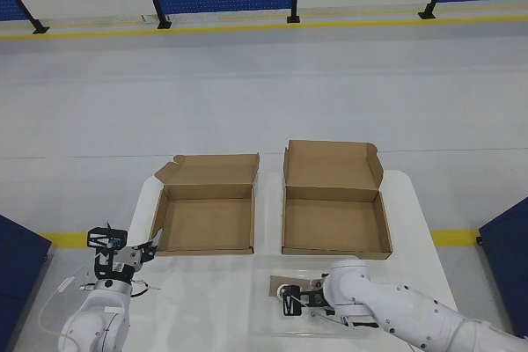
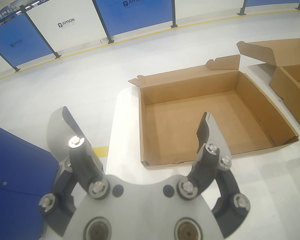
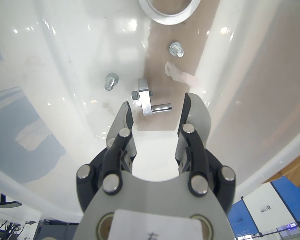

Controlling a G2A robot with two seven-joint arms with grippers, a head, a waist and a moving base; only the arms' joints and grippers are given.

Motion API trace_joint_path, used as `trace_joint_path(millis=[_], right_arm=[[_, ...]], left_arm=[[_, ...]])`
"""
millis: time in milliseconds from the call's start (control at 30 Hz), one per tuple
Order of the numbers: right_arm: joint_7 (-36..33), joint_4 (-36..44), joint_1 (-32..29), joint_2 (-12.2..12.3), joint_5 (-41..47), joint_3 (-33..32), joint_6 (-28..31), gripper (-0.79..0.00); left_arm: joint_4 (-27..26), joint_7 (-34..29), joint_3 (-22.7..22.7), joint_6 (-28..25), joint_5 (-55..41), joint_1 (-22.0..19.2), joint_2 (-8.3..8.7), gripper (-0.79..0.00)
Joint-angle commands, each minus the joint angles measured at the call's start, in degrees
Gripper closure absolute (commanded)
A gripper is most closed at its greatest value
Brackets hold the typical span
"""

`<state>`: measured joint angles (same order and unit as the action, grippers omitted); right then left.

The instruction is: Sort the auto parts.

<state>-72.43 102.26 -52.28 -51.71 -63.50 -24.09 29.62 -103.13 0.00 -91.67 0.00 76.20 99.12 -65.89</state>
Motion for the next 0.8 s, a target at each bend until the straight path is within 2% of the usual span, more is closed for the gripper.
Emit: trace_joint_path(millis=[0, 433, 467, 500, 533, 567, 767], right_arm=[[0.09, -0.52, 0.14, -0.3, 0.04, 0.15, 0.47, -0.385], [0.44, -2.54, 0.69, -2.28, -0.15, 1.37, 2.61, -0.311], [0.33, -2.81, 0.71, -2.43, -0.11, 1.5, 2.56, -0.265], [0.19, -3.14, 0.76, -2.57, -0.04, 1.66, 2.42, -0.179], [-0.07, -3.45, 0.85, -2.71, -0.03, 1.83, 2.16, -0.052], [-0.31, -3.67, 0.93, -2.86, 0.17, 1.95, 1.92, 0.0], [-1.64, -3.88, 1.31, -3.3, 1.63, 1.68, 0.58, 0.0]], left_arm=[[0.0, 0.0, 0.0, 0.0, 0.0, 0.0, 0.0, -0.785], [0.0, 0.0, 0.0, 0.0, 0.0, 0.0, 0.0, -0.785], [0.0, 0.0, 0.0, 0.0, 0.0, 0.0, 0.0, -0.785], [0.0, 0.0, 0.0, 0.0, 0.0, 0.0, 0.0, -0.785], [0.0, 0.0, 0.0, 0.0, 0.0, 0.0, 0.0, -0.785], [0.0, 0.0, 0.0, 0.0, 0.0, 0.0, 0.0, -0.785], [0.0, 0.0, 0.0, 0.0, 0.0, 0.0, 0.0, -0.785]])
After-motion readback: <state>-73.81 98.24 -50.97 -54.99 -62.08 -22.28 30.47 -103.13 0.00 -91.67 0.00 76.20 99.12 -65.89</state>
